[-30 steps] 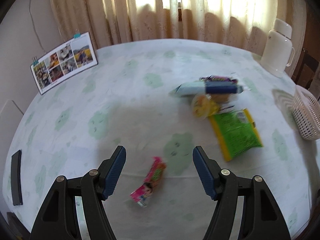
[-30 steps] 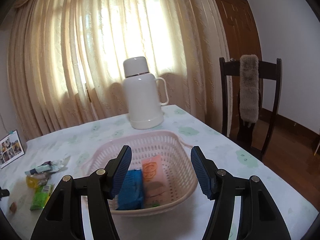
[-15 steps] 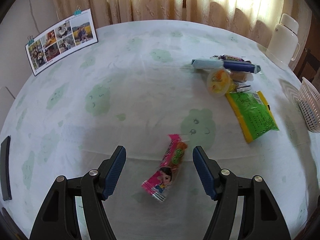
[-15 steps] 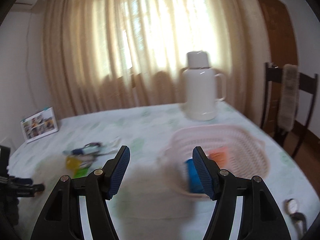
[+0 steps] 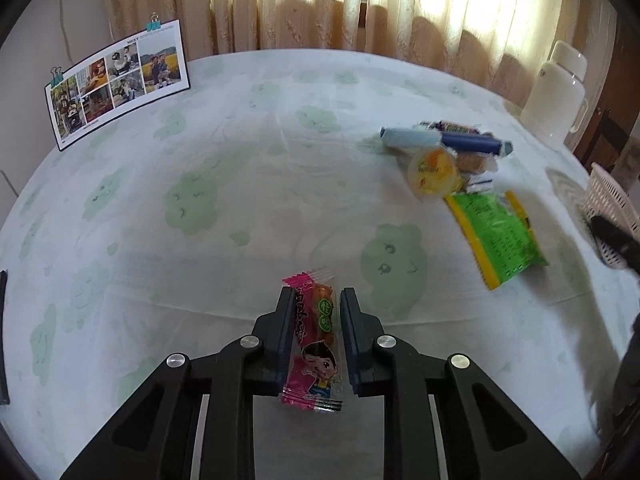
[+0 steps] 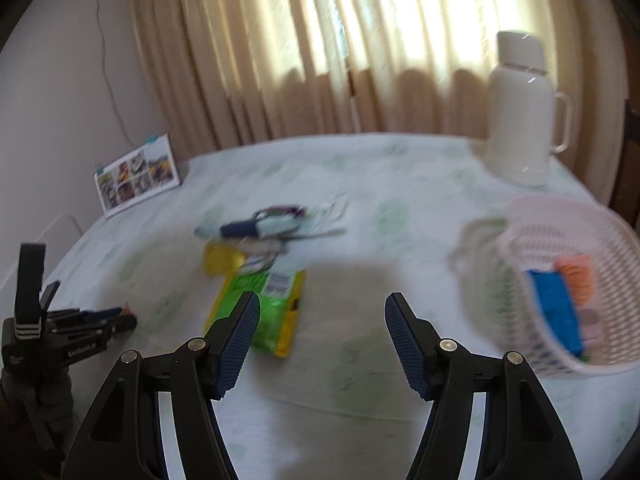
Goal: Organize snacks
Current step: 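Grasp the green chip bag with the right tool while the left holds the candy stick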
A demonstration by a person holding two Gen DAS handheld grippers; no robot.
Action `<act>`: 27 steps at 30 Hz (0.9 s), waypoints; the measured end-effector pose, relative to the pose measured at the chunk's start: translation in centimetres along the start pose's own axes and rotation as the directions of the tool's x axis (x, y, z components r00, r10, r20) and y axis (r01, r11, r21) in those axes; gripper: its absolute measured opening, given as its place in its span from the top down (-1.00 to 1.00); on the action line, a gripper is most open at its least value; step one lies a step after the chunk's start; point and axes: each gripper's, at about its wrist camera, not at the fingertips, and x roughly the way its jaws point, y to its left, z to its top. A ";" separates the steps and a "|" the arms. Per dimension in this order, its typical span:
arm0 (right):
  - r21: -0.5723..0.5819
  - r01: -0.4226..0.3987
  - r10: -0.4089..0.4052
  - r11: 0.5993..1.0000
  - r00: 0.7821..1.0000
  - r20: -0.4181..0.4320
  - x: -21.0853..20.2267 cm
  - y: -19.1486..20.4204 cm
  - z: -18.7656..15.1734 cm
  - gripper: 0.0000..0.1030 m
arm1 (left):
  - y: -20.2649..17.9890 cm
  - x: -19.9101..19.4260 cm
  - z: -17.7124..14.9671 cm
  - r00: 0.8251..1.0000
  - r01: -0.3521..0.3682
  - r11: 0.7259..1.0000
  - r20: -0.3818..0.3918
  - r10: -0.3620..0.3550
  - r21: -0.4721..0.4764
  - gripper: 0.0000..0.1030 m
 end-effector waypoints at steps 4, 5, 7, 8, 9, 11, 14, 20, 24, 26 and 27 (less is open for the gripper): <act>-0.033 -0.023 0.020 0.999 0.997 -0.078 2.2 1.8 -0.3 -0.28 | -0.2 -0.9 0.6 0.999 0.030 1.000 0.037 -0.030 -0.001 0.62; -0.049 -0.028 0.023 0.998 0.996 -0.091 2.7 2.3 -0.4 -0.28 | -0.3 -1.2 0.9 0.998 0.040 0.999 0.045 -0.040 -0.003 0.62; -0.081 -0.041 0.032 0.996 0.994 -0.108 3.5 3.2 -0.4 -0.28 | -0.3 -1.4 1.3 0.997 0.057 0.998 0.056 -0.057 -0.008 0.62; -0.093 -0.050 0.039 0.994 0.993 -0.115 4.0 3.5 -0.3 -0.28 | -0.4 -1.4 1.5 0.996 0.067 0.998 0.062 -0.066 -0.010 0.62; -0.102 -0.054 0.042 0.993 0.992 -0.120 4.5 3.7 -0.1 -0.28 | -0.4 -1.4 1.7 0.995 0.075 0.997 0.067 -0.074 -0.013 0.62; -0.112 -0.072 0.058 0.991 0.990 -0.129 5.2 3.9 0.6 -0.28 | -0.5 -1.3 1.9 0.994 0.089 0.996 0.070 -0.088 -0.015 0.62; -0.140 -0.132 0.110 0.981 0.982 -0.153 6.9 4.3 1.7 -0.28 | -0.7 -1.1 2.1 0.992 0.103 0.994 0.072 -0.102 -0.019 0.62; -0.184 -0.192 0.154 0.964 0.967 -0.205 10.5 5.1 3.5 -0.28 | -0.4 -0.8 2.2 0.992 0.110 0.993 0.071 -0.107 -0.032 0.62; -0.173 -0.263 0.213 0.949 0.942 -0.260 12.2 4.9 4.3 -0.29 | -0.4 -0.6 2.2 0.992 0.106 0.994 0.068 -0.103 -0.035 0.62; -0.173 -0.298 0.239 0.939 0.925 -0.297 12.9 5.0 4.2 -0.29 | -0.3 -0.6 2.2 0.993 0.104 0.994 0.066 -0.102 -0.037 0.62; -0.172 -0.310 0.248 0.935 0.919 -0.307 13.0 5.0 4.0 -0.29 | -0.3 -0.6 2.2 0.993 0.102 0.994 0.067 -0.100 -0.037 0.62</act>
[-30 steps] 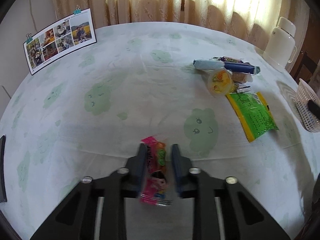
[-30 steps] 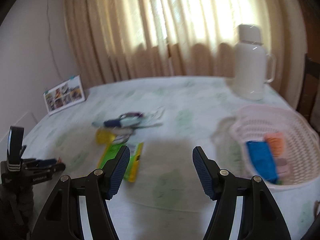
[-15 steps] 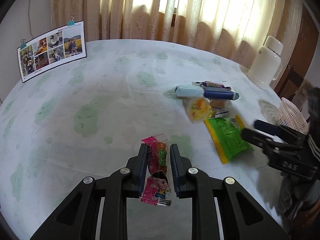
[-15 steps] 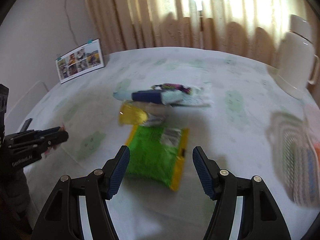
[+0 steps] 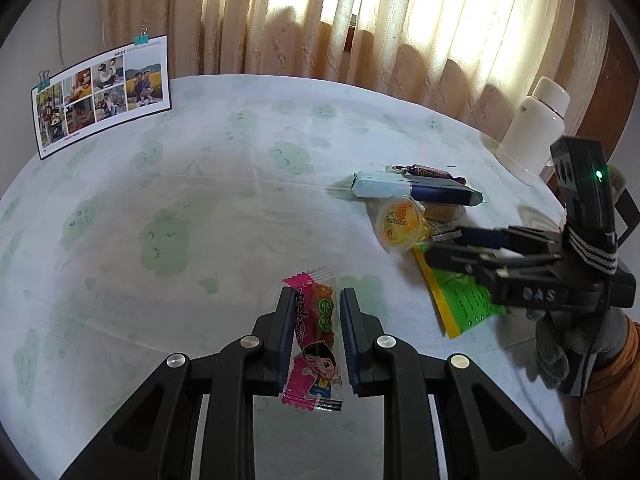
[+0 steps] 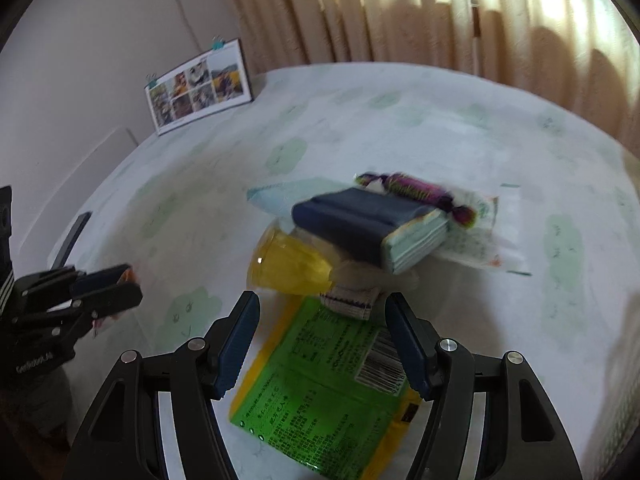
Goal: Organize snacks
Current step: 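Grasp the green chip bag with the right tool while the left holds the candy stick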
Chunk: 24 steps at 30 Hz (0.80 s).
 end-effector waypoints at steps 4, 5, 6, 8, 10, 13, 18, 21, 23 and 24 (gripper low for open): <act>-0.009 -0.052 0.051 0.999 0.998 -0.037 -0.6 0.1 -1.3 -0.34 | 0.0 0.0 0.0 1.000 -0.006 1.000 0.001 0.006 -0.005 0.62; -0.022 -0.060 0.058 0.998 0.997 -0.048 -0.9 0.5 -1.8 -0.35 | 0.0 0.0 0.0 1.000 -0.007 1.000 0.000 0.007 -0.004 0.62; -0.033 -0.062 0.060 0.998 0.997 -0.056 -1.2 0.8 -2.3 -0.36 | 0.0 0.0 0.0 1.000 -0.007 1.000 0.000 0.007 -0.004 0.62; -0.061 -0.071 0.067 0.996 0.995 -0.068 -2.0 1.7 -3.6 -0.49 | -0.1 0.1 0.0 1.000 -0.007 1.000 -0.001 0.007 -0.002 0.62; -0.081 -0.082 0.077 0.993 0.994 -0.071 -2.8 2.7 -4.9 -0.59 | -0.2 0.1 0.0 1.000 -0.008 1.000 -0.001 0.008 0.001 0.62; -0.109 -0.077 0.069 0.991 0.994 -0.079 -3.3 4.2 -6.3 -0.63 | -0.3 0.0 0.1 1.000 -0.009 1.000 0.001 0.009 0.004 0.62; -0.174 0.020 -0.034 0.985 0.996 -0.078 -2.7 6.4 -7.0 -0.73 | -0.5 -0.4 0.1 1.000 -0.012 1.000 0.010 0.012 0.012 0.62; -0.196 0.069 -0.086 0.978 0.993 -0.078 -2.3 7.1 -7.1 -0.75 | -0.6 -0.5 0.1 1.000 -0.014 1.000 0.013 0.014 0.012 0.62; -0.204 0.114 -0.131 0.972 0.989 -0.074 -2.0 7.6 -7.1 -0.75 | -0.6 -0.5 0.1 1.000 -0.014 1.000 0.012 0.014 0.012 0.62; -0.202 0.128 -0.145 0.971 0.987 -0.071 -1.9 7.7 -7.1 -0.75 | -0.5 -0.5 0.1 1.000 -0.014 1.000 0.011 0.014 0.012 0.62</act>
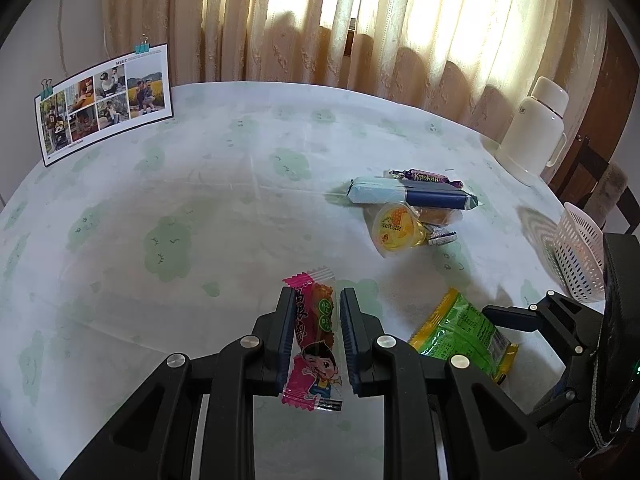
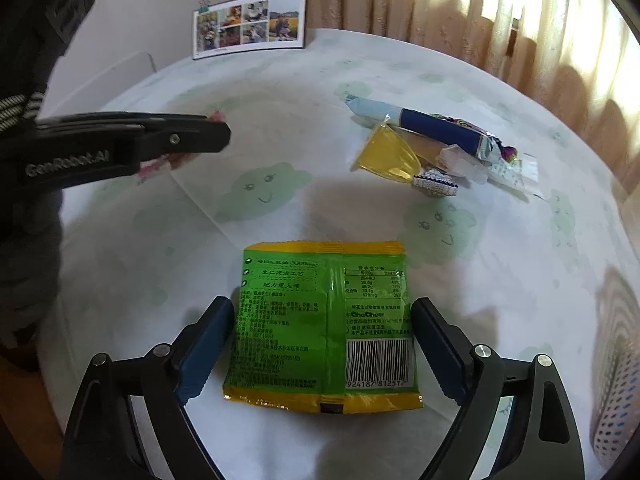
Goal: Organize snacks
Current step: 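Grasp the green chip bag with the right tool while the left holds the candy stick, then carry the green chip bag and candy stick into the pink basket and release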
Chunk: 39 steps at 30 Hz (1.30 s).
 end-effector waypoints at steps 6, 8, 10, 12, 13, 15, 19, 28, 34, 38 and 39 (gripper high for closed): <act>0.062 0.044 -0.045 0.997 0.999 0.012 -0.1 -0.2 0.2 -0.60 | -0.1 -0.1 0.1 1.000 -0.003 1.000 -0.001 0.003 0.000 0.62; 0.077 0.048 -0.049 0.996 0.999 0.018 -0.2 -0.1 0.0 -0.58 | -0.1 -0.1 0.1 1.000 -0.003 1.000 -0.002 0.003 0.001 0.62; 0.087 0.059 -0.061 0.994 0.998 0.025 -0.3 -0.2 -0.1 -0.55 | -0.2 -0.2 0.1 1.000 -0.004 1.000 -0.002 0.004 0.003 0.62; 0.100 0.073 -0.076 0.992 0.997 0.033 -0.5 -0.2 -0.2 -0.53 | -0.2 -0.3 0.2 1.000 -0.004 1.000 -0.002 0.004 0.004 0.62; 0.109 0.080 -0.085 0.991 0.996 0.038 -0.7 -0.3 -0.3 -0.52 | -0.2 -0.4 0.3 1.000 -0.005 1.000 0.000 0.005 0.008 0.62; 0.125 0.098 -0.105 0.987 0.993 0.048 -1.1 -0.6 -0.4 -0.52 | -0.5 -0.6 0.6 1.000 -0.007 1.000 0.002 0.007 0.014 0.62; 0.163 0.144 -0.158 0.976 0.984 0.081 -2.0 -1.6 -0.5 -0.52 | -1.3 -0.9 0.8 1.000 -0.010 0.999 0.009 0.009 0.032 0.62; 0.264 0.217 -0.262 0.940 0.954 0.146 -5.2 -4.7 -0.9 -0.52 | -4.9 -1.3 1.2 1.000 -0.008 0.995 0.026 0.005 0.097 0.62; 0.332 0.253 -0.330 0.909 0.923 0.198 -8.0 -7.0 -1.8 -0.52 | -7.9 -1.7 1.7 0.999 0.002 0.988 0.039 -0.008 0.155 0.62; 0.385 0.289 -0.392 0.876 0.892 0.223 -10.0 -8.8 -2.7 -0.52 | -10.1 -1.8 2.1 0.999 0.012 0.981 0.045 -0.021 0.193 0.62; 0.398 0.291 -0.400 0.870 0.888 0.226 -10.3 -9.3 -2.9 -0.52 | -10.6 -1.9 2.1 0.999 0.015 0.979 0.045 -0.025 0.202 0.62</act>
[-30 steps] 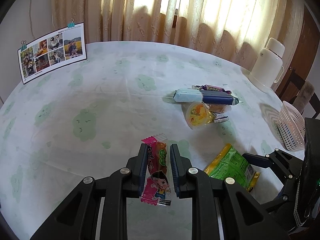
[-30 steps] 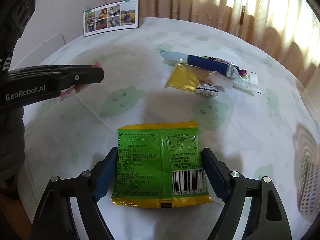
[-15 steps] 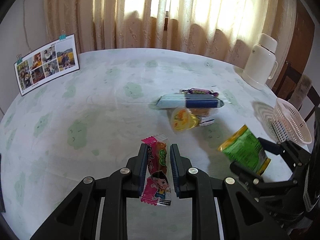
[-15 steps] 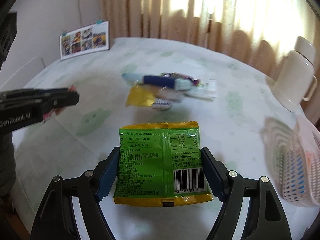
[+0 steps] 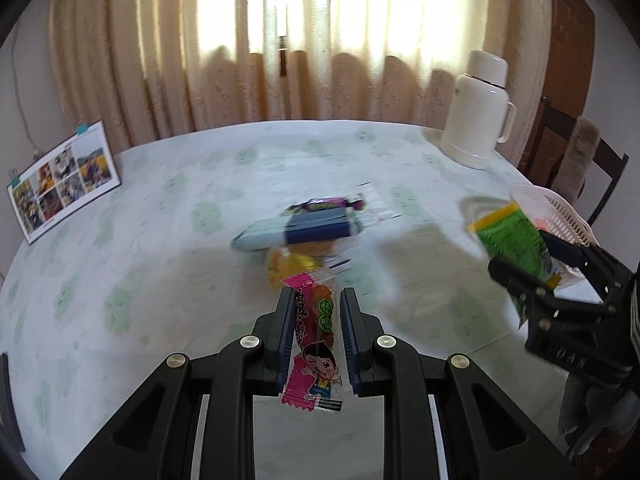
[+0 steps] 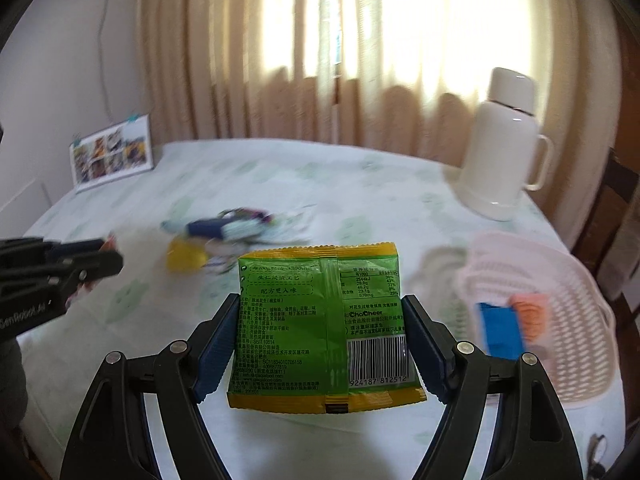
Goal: Organize snacks
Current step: 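Carry the green chip bag and candy stick into the pink basket and release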
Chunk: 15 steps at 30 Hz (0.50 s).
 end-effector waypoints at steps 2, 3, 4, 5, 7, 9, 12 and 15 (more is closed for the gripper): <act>0.034 0.019 -0.019 0.999 1.000 0.015 -0.5 -1.5 0.1 -0.52 | -0.9 0.0 0.3 1.000 0.007 1.000 0.002 -0.007 0.017 0.62; 0.046 0.027 -0.028 0.999 0.999 0.019 -0.7 -2.1 0.1 -0.52 | -1.3 0.1 0.4 1.000 0.011 1.000 0.003 -0.011 0.024 0.62; 0.061 0.038 -0.039 0.997 0.999 0.025 -0.9 -2.9 0.1 -0.52 | -1.9 0.2 0.6 1.000 0.016 0.999 0.003 -0.016 0.035 0.62; 0.076 0.047 -0.049 0.996 0.998 0.029 -1.1 -3.5 0.1 -0.52 | -2.4 0.2 0.7 1.000 0.019 0.999 0.003 -0.019 0.042 0.62; 0.100 0.064 -0.068 0.993 0.997 0.038 -1.5 -4.8 0.0 -0.52 | -3.3 0.3 1.0 1.000 0.027 0.998 0.003 -0.027 0.058 0.62; 0.117 0.080 -0.086 0.990 0.995 0.046 -1.8 -5.8 -0.1 -0.52 | -4.4 0.4 1.3 0.999 0.035 0.996 0.004 -0.036 0.080 0.62; 0.143 0.113 -0.122 0.983 0.991 0.055 -2.2 -7.4 -0.2 -0.52 | -5.8 0.3 1.7 0.999 0.045 0.993 0.009 -0.046 0.106 0.62; 0.163 0.153 -0.165 0.975 0.984 0.061 -2.5 -8.9 -0.4 -0.52 | -7.0 0.3 2.1 0.998 0.054 0.990 0.016 -0.056 0.130 0.62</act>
